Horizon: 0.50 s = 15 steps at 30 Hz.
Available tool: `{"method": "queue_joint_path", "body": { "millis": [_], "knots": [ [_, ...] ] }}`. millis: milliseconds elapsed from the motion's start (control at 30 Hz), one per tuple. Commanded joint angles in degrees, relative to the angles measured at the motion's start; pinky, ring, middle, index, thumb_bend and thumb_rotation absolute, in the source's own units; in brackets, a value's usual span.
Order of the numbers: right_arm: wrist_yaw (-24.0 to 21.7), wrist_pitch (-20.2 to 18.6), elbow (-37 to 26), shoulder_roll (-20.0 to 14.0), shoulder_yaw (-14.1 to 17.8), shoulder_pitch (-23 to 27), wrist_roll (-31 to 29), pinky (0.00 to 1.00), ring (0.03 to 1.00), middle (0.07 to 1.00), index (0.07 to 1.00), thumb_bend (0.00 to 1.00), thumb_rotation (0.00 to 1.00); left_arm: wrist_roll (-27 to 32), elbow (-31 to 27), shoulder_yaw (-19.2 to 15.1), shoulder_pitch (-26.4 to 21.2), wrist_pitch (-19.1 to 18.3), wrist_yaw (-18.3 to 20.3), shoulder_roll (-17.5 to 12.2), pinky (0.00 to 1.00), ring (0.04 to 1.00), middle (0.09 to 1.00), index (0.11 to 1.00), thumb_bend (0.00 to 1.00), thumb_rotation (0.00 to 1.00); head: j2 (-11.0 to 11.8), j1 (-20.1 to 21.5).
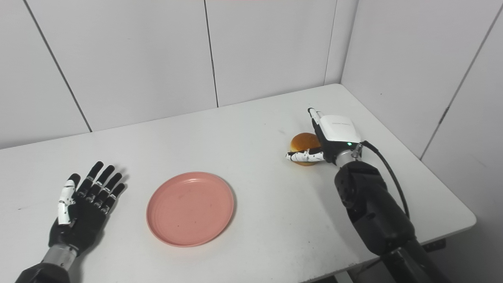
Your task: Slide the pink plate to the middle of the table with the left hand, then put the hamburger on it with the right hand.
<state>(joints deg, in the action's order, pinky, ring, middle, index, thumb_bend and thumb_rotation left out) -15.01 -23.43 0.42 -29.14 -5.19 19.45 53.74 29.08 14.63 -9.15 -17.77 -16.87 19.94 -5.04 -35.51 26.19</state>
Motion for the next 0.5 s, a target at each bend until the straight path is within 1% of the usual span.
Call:
{"method": "queue_joint_path", "body": {
  "millis": [0, 267, 467],
  "knots": [
    [0.4, -1.5, -0.9, -0.7, 0.0, 3.3, 0.4, 0.73, 0.876, 0.945, 0.973, 1.0, 0.73, -1.1, 0.9, 0.3, 0.8, -0.8, -0.8, -0.8, 0.99, 0.962, 0.963, 0.962, 0.33, 1.0, 0.0, 0.0],
    [0.1, -1.9, 1.5, 0.0, -0.8, 4.6, -1.0, 0.77, 0.896, 0.942, 0.969, 1.0, 0.72, -1.0, 0.4, 0.3, 0.9, -1.1, -1.2, -0.7, 0.99, 0.955, 0.959, 0.96, 0.33, 1.0, -0.4, -0.1],
    [-0.8, -2.9, 3.8, -0.8, -2.0, 6.0, -0.4, 0.75, 0.887, 0.936, 0.965, 1.0, 0.7, -1.1, -0.2, 0.5, 1.1, -1.4, -1.3, -0.7, 0.98, 0.952, 0.956, 0.958, 0.34, 1.0, -0.7, -0.4]
  ]
}}
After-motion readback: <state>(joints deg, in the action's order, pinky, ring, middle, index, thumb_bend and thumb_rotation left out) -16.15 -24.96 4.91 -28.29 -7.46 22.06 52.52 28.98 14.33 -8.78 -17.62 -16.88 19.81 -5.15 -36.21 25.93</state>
